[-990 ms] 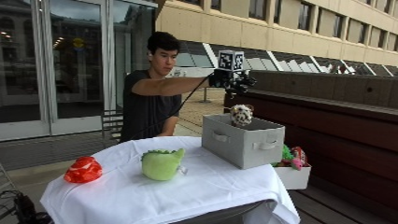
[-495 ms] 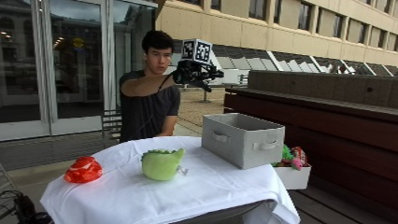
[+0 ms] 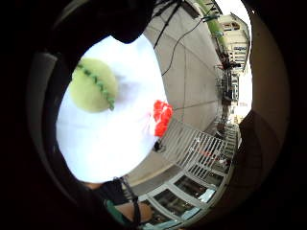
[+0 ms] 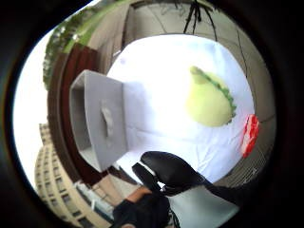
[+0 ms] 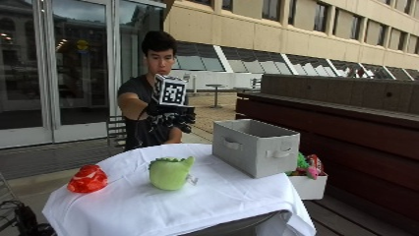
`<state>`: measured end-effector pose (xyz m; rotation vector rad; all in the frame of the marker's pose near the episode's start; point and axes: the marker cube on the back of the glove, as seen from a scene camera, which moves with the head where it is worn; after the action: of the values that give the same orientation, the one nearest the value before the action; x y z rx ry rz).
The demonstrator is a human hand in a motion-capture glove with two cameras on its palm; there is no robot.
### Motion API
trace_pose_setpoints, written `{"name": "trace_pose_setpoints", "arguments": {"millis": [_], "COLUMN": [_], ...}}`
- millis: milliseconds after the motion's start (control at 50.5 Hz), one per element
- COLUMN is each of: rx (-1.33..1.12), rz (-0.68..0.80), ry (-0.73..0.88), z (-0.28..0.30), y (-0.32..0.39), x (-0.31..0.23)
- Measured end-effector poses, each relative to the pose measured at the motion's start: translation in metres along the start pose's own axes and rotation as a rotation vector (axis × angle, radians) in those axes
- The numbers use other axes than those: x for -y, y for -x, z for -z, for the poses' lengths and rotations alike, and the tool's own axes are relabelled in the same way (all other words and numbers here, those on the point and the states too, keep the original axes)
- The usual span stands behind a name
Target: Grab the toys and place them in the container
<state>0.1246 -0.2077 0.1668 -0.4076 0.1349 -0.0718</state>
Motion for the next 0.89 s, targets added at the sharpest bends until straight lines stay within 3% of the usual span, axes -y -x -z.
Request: {"name": "trace_pose_setpoints", "arguments": {"millis": [535,752,891], "rx": [0.093,0.096,0.095], "rz": [-0.033,-0.049,-0.113], "ry": [0.197,0.215,0.103], "z": [-0.153,-0.15,-0.14], "y": [-0.005,-0.003,-0.002], "x": [0.032,0.034,0.031]}}
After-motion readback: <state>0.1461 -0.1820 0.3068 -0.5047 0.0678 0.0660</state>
